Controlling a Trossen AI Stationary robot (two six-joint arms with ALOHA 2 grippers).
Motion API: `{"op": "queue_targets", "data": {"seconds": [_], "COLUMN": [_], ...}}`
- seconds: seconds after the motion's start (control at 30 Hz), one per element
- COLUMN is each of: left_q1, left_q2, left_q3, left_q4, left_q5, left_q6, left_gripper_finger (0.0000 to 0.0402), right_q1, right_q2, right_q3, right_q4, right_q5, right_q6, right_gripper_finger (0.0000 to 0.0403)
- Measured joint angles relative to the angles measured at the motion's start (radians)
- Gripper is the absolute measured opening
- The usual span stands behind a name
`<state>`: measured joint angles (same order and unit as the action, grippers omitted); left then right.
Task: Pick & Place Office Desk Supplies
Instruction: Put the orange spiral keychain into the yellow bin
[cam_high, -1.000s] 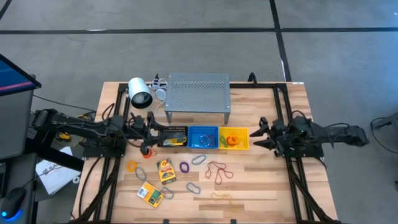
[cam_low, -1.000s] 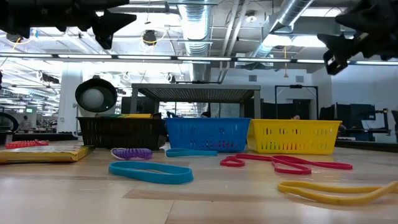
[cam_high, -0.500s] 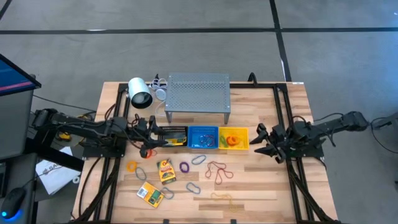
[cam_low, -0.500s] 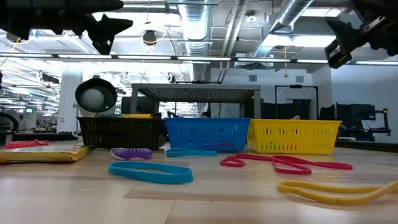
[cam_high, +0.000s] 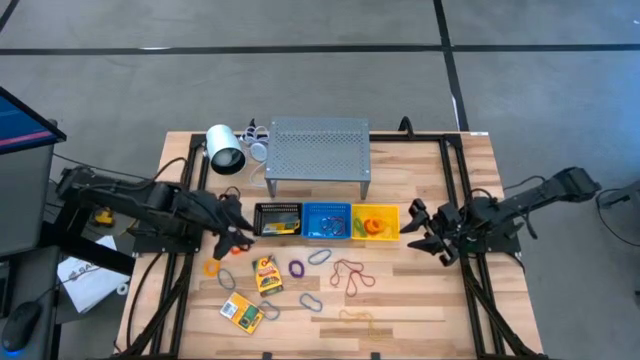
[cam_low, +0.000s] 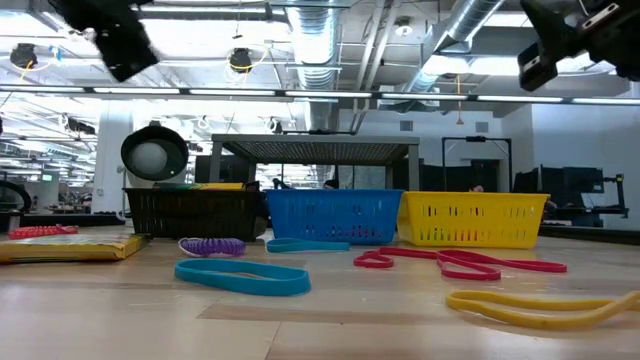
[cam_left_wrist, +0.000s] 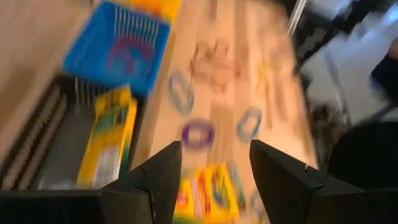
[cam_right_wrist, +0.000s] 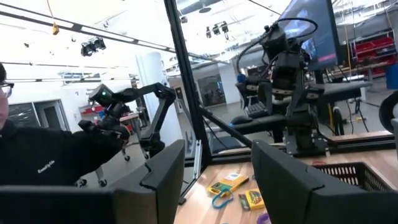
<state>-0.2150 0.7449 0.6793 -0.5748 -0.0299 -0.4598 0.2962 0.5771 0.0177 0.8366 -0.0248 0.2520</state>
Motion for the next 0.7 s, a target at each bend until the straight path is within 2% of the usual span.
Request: {"op": "queue_targets", "data": {"seconds": [0.13,0.37,0.7], "left_q1": [-0.016,-0.016,-0.016], "left_q2": [0.048,0.152,0.340], "left_q3": [0.051,0.052,0.052], "left_q4": [-0.172,-0.328,-0.349], "left_q5": [-0.004,-0.011,-0.027], "left_q6": [-0.065,-0.166,-0.196], "left_gripper_finger": [0.0186,0.0186,0.0186], "right_q1": [0.000,-0.004,0.009], "right_q2": [0.060,0.166,0.282], "right_q3": [0.000,0.000,0.000], "right_q4": [0.079,0.193,0.238], "right_q5": [0.000,0.001,0.001], "right_q6": [-0.024,-0.061,-0.069], "right_gripper_finger": [0.0181,0.0180,0.0180]}}
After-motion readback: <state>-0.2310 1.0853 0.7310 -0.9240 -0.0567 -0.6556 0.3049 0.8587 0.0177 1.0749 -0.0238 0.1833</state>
